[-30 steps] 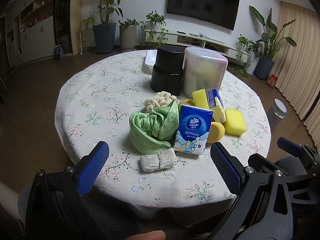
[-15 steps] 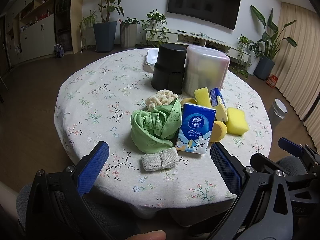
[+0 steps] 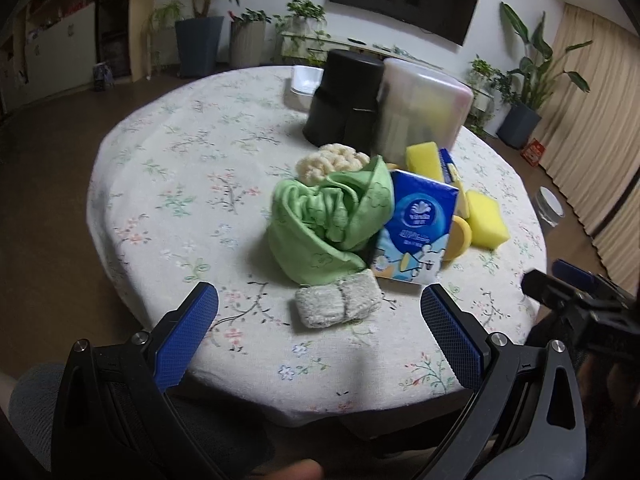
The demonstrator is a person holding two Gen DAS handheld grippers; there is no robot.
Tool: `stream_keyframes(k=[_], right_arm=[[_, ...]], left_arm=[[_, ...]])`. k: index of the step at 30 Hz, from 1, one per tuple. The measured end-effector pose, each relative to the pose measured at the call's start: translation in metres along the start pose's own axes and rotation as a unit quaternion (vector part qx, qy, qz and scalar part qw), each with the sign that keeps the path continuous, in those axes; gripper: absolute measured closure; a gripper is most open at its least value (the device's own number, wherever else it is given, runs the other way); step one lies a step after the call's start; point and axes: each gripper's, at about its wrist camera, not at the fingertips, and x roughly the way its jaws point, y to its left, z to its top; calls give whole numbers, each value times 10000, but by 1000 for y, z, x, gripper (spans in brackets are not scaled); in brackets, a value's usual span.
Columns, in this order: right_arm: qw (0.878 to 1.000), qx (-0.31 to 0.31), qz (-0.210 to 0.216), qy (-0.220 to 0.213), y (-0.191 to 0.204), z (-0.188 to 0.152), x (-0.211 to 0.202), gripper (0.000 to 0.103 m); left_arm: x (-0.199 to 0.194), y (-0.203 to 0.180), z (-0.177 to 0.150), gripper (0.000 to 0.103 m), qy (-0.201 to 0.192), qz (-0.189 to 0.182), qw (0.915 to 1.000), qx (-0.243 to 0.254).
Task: Organize soft objects
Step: 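Grasp the grey knitted scrubber with the left tool while the right tool grasps the yellow sponge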
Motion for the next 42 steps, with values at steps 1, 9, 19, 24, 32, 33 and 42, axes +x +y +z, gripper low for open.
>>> stream_keyframes(k=[1, 9, 19, 24, 32, 33, 42], right_arm=[[10000, 23, 5, 32, -5, 2, 2, 1], [9987, 322, 224, 334, -32, 30, 28, 2], [9963, 117, -105, 840, -28, 42, 74, 8], [9965, 23, -254, 800, -27, 50, 85, 8], [9956, -633, -519, 457, -16, 42, 78, 45], [9957, -627, -512, 449, -16, 41, 76, 46], [9974, -503, -387, 349, -23, 41, 74, 49]], left_arm=[[1, -1, 0, 0, 21, -31, 10000, 33], [25, -8, -6, 0, 398, -45, 9991, 149], [39, -12, -4, 1, 414, 57, 9989, 210], [37, -9, -3, 2, 361, -35, 9992, 157], [33, -14, -9, 22, 168, 43, 9994, 296], [33, -14, -9, 28, 150, 84, 9994, 314], [35, -25, -12, 42, 199, 535, 9953, 778]])
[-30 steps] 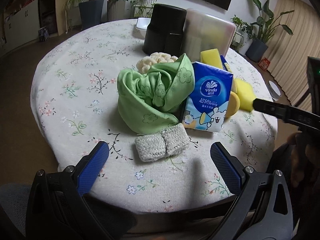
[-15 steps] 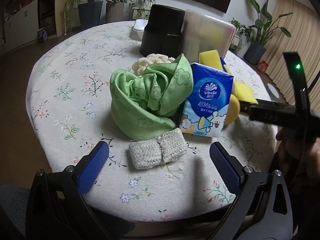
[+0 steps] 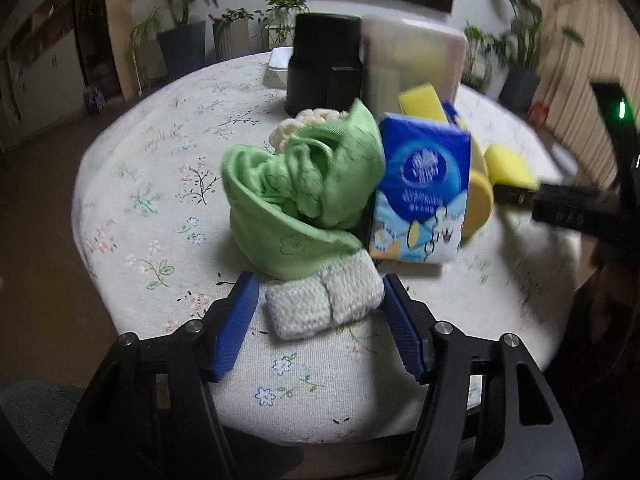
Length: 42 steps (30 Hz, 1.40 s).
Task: Organize soft objects
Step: 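Grasp the grey knitted scrubber with the left tool while the right tool grasps the yellow sponge, then carry the scrubber and sponge to the white tray and release both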
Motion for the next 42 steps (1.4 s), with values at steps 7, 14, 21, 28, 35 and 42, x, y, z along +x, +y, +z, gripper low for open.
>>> stream_keyframes(k=[7, 14, 21, 28, 35, 42], right_arm=[[10000, 13, 44, -42, -2, -1, -2, 50], [9999, -1, 48, -157, 0, -2, -7, 51], [9994, 65, 72, -322, -4, -2, -15, 51], [9988, 188, 223, -393, -9, -1, -29, 52], [9979, 465, 154, -425, -36, 5, -48, 52], [9955, 628, -230, -665, -86, 42, -63, 52]], left_arm=[[1, 3, 2, 52, -52, -5, 10000, -29], [-3, 7, 3, 56, -91, -143, 9996, -210], [-18, 14, 7, 57, -209, -354, 9984, -395], [-36, 31, 20, 57, -308, -484, 9968, -551], [-48, 69, 52, 57, -553, -508, 9943, -753], [-32, 107, 115, 57, -743, -450, 9938, -692]])
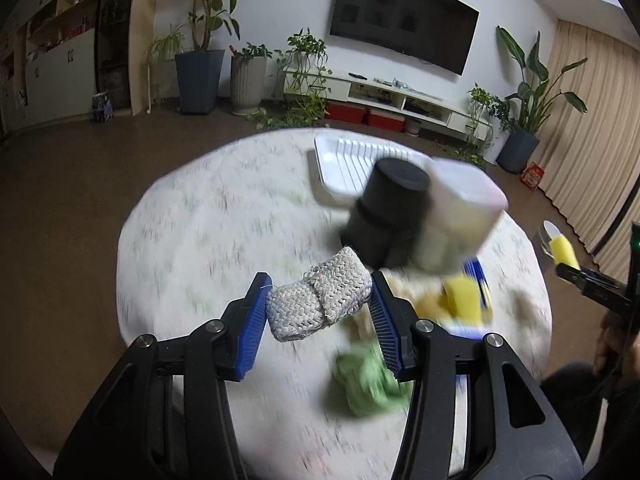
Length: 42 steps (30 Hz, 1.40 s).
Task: Organize soft objects
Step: 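Carry the scrubber and sponge to the white tray and release both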
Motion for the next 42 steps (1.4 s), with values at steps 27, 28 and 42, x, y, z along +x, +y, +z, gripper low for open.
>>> stream_keyframes(k=[27, 28, 42], right_arm=[[9705, -1924, 1033, 1022, 57, 206, 238, 52], [9680, -1980, 1092, 1090, 61, 205, 246, 52], [9563, -2303, 992, 1507, 73, 180, 281, 48]], left_arm=[[287, -60, 176, 56, 1438, -627, 9739, 1641], [293, -59, 174, 55, 1521, -602, 9726, 1650], [316, -65, 152, 38, 1959, -696, 9599, 1881]])
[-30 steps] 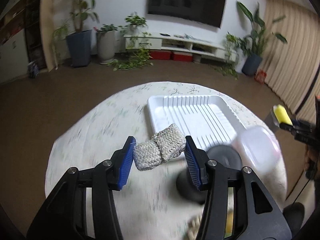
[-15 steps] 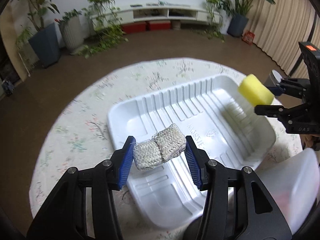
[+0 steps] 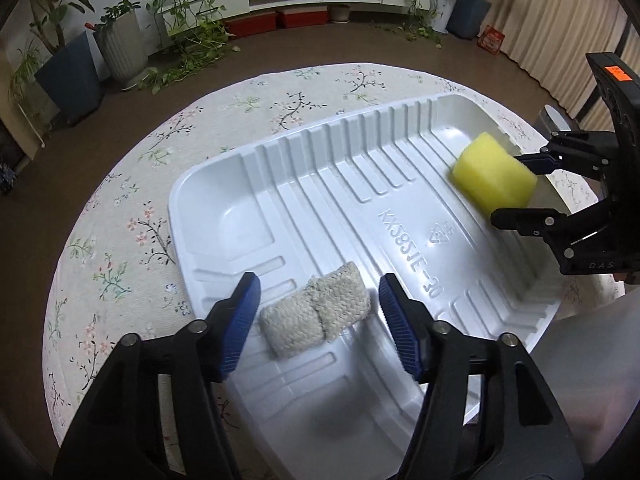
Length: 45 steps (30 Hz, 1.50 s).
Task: Organize soft objects
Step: 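Carry the scrubber and sponge to the white tray and release both, then grasp the green cloth with the left tool while the right tool grasps the yellow makeup sponge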
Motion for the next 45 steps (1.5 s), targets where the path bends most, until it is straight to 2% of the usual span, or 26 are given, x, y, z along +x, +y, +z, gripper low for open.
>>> stream_keyframes(k=[3, 5, 8, 12, 16, 21, 25, 26, 28, 30, 32, 35, 37, 40, 43, 45], right_arm=[[10000, 32, 15, -48, 0, -2, -3, 44], [9999, 61, 65, -104, 0, -3, -6, 34], [9997, 78, 103, -210, 0, -5, -13, 25], [9988, 183, 28, -458, -4, -5, -31, 25], [9952, 494, 18, -839, -16, -13, -67, 25], [9847, 1057, -30, -1383, -26, -58, -130, 20], [9753, 1483, 41, -1638, -14, -113, -170, 14], [9726, 1586, 107, -1694, -6, -134, -182, 12], [9696, 1708, 186, -1745, 8, -160, -194, 6], [9640, 1890, 385, -1830, 26, -191, -205, 0], [9600, 2040, 575, -1829, 47, -216, -212, 0], [9535, 2205, 729, -1920, 77, -241, -219, 0], [9483, 2324, 774, -2018, 94, -254, -223, 0], [9476, 2319, 647, -2099, 129, -271, -223, 0], [9545, 2157, 463, -2008, 158, -281, -215, 0], [9642, 1915, 266, -1816, 181, -286, -204, 0]], left_arm=[[-4, -2, 0, 35, -66, 9, 10000, 9], [-8, 0, 1, 35, -126, 14, 9999, -39], [-21, 7, 3, 31, -318, 0, 9993, -183], [-47, 14, 0, 31, -638, -33, 9975, -303], [-89, 23, -19, 31, -1041, -95, 9929, -563], [-150, 20, -73, 27, -1524, -127, 9843, -881], [-191, 3, -133, 17, -1797, -290, 9775, -1066], [-198, -3, -147, 15, -1844, -364, 9758, -1118], [-209, -15, -177, 1, -1887, -591, 9726, -1224], [-219, -28, -208, 0, -1987, -805, 9678, -1321], [-226, -41, -234, 0, -2084, -859, 9639, -1417], [-236, -66, -274, 0, -2368, -626, 9595, -1390], [-236, -80, -294, 0, -2359, -452, 9604, -1409], [-230, -101, -317, 0, -2197, -277, 9640, -1475], [-219, -121, -330, 0, -1995, -47, 9678, -1532], [-214, -128, -331, 0, -1924, -44, 9702, -1472]])
